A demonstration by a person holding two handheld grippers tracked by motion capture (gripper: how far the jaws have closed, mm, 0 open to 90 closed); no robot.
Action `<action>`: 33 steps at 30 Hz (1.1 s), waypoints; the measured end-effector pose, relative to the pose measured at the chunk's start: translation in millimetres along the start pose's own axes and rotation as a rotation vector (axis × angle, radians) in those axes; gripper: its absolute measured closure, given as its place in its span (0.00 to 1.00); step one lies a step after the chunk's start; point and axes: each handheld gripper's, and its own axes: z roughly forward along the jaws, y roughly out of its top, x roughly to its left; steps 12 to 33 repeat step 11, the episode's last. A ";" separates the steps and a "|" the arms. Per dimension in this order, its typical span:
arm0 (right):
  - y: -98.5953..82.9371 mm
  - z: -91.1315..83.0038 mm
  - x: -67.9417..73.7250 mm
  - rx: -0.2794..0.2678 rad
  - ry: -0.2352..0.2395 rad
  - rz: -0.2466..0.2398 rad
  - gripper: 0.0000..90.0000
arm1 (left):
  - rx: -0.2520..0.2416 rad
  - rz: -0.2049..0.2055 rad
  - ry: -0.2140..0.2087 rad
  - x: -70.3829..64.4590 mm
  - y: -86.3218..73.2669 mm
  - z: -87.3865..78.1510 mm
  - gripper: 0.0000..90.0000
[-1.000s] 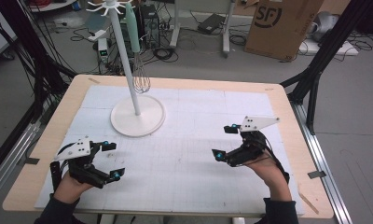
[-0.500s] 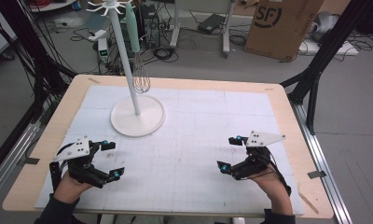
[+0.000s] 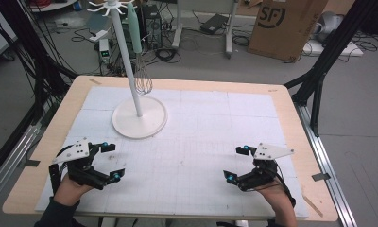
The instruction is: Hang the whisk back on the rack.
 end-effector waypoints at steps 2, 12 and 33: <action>-1.9 0.4 -1.6 0.011 -0.002 0.000 0.00 | 0.001 -0.001 0.002 -0.1 -0.3 0.5 0.02; -13.4 -1.9 -4.9 0.005 -0.002 0.029 0.00 | 0.010 0.005 0.008 0.6 -1.4 1.9 0.02; -13.4 -1.9 -4.9 0.005 -0.002 0.029 0.00 | 0.010 0.005 0.008 0.6 -1.4 1.9 0.02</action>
